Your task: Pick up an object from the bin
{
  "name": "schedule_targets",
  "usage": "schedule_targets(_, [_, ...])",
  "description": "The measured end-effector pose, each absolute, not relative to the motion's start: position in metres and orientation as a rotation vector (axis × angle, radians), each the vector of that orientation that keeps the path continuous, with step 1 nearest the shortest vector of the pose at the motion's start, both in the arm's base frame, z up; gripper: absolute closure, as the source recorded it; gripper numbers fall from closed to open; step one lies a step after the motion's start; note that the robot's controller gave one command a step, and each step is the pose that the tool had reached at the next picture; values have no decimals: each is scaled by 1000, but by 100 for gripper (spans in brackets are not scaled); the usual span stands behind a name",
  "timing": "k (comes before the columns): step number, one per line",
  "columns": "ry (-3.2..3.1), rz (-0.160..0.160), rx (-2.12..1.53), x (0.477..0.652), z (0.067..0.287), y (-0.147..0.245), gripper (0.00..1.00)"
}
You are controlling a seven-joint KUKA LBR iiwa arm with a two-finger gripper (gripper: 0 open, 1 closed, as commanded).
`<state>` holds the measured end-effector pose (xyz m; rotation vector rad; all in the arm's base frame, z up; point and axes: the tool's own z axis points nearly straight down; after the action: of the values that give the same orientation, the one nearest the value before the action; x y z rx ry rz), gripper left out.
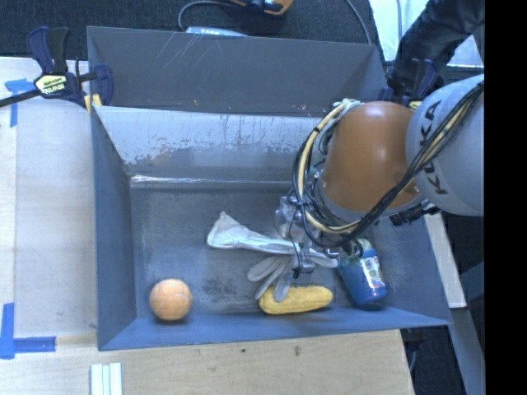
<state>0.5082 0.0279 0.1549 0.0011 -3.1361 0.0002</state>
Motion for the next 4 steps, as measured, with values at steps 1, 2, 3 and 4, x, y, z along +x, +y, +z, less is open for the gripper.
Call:
schedule_targets(1, [-3145,0,0,510,159,28,0])
schedule_targets(2, [-3135,-1,201,532,106,-15,0])
schedule_targets(3, [-3152,-8,159,549,75,-29,0])
schedule_targets(4, [-3152,-9,-155,544,77,-19,0])
